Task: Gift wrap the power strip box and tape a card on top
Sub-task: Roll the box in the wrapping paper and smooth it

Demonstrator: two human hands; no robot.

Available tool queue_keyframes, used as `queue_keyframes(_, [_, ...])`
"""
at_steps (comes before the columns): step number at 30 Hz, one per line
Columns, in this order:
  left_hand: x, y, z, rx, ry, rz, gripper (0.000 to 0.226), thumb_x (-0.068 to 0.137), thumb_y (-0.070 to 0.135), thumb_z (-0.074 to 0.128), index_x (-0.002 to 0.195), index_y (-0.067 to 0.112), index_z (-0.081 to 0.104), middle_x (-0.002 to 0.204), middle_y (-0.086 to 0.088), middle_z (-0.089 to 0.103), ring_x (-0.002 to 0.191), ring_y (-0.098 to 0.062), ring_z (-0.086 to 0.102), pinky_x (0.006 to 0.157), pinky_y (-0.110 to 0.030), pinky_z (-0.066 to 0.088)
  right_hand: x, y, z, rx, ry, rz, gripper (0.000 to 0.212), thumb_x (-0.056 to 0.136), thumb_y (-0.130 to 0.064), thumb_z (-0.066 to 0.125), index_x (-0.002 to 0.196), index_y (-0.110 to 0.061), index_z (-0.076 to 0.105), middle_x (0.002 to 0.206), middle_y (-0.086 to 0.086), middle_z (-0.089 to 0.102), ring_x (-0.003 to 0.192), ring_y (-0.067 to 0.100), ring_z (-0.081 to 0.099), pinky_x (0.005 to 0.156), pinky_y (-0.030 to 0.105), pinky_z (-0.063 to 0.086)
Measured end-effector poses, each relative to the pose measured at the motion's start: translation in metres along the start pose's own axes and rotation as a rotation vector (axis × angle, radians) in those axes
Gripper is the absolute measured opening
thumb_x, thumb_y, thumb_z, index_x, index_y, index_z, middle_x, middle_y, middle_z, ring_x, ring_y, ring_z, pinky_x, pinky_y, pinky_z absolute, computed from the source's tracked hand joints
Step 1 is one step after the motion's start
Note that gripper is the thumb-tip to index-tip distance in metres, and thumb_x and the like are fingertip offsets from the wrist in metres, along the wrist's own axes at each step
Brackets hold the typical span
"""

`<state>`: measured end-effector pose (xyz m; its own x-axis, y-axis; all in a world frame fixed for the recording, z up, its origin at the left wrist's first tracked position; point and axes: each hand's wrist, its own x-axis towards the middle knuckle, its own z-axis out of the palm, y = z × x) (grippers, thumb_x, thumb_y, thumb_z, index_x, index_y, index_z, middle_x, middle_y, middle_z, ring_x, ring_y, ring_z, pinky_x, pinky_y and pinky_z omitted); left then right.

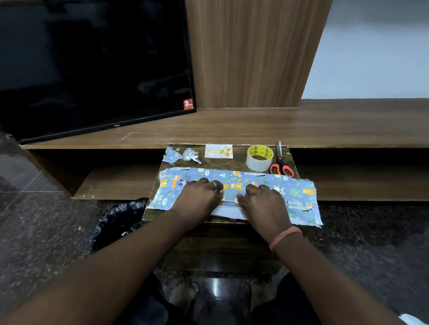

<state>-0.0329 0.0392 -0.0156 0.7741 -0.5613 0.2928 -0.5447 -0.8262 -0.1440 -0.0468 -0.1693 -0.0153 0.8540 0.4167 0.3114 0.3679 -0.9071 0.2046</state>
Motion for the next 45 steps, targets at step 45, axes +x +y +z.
queue_keyframes(45, [0.004, 0.002, -0.028, -0.132, -0.224, -0.081, 0.042, 0.111, 0.031, 0.035, 0.108, 0.004, 0.067, 0.112, -0.008, 0.056, 0.099, -0.031, 0.059, 0.072, -0.038, 0.049, -0.015, 0.022, -0.010, 0.312, -0.106, 0.038, 0.017, 0.080, -0.001, 0.065, 0.091, -0.013, 0.065, 0.092, 0.005, 0.060, 0.081, 0.031, 0.060, 0.053, 0.036, 0.045])
